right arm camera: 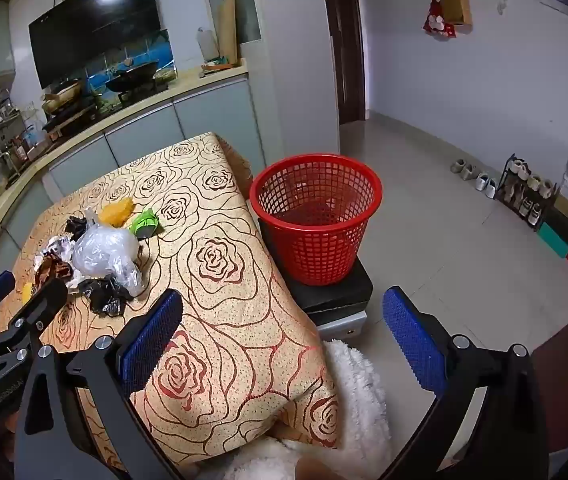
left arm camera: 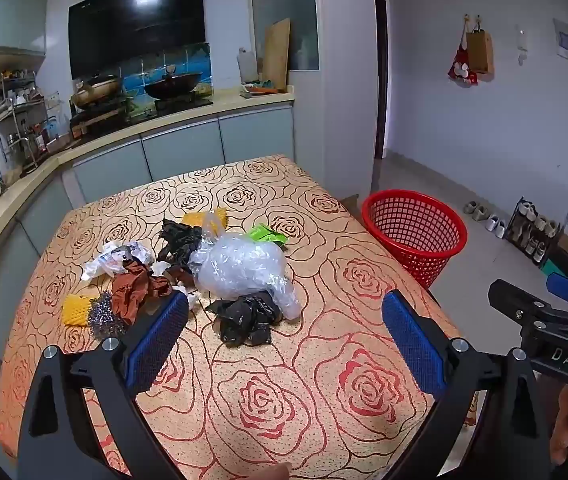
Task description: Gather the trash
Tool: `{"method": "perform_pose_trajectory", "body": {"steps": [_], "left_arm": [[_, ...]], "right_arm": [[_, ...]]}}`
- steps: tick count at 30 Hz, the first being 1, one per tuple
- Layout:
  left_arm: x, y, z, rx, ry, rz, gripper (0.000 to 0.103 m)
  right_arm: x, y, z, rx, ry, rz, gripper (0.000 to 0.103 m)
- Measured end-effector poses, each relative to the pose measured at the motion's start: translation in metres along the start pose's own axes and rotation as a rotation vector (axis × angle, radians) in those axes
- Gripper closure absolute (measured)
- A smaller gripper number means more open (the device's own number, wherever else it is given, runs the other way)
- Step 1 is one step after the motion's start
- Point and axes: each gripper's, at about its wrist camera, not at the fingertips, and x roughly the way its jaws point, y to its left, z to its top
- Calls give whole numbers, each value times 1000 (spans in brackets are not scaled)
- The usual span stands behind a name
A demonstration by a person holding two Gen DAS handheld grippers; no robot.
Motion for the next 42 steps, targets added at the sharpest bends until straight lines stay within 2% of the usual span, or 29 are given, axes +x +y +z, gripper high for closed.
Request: {"method": "perform_pose_trajectory", "body": {"steps": [29,42], "left_arm": [[1,6,2,-8,1,15,9],[-11,10,8,-17,-43,17,9]], "right_arm": [[1,-2,4,13,-1,0,5],[-4,0,6,0,-24,2,5]]}}
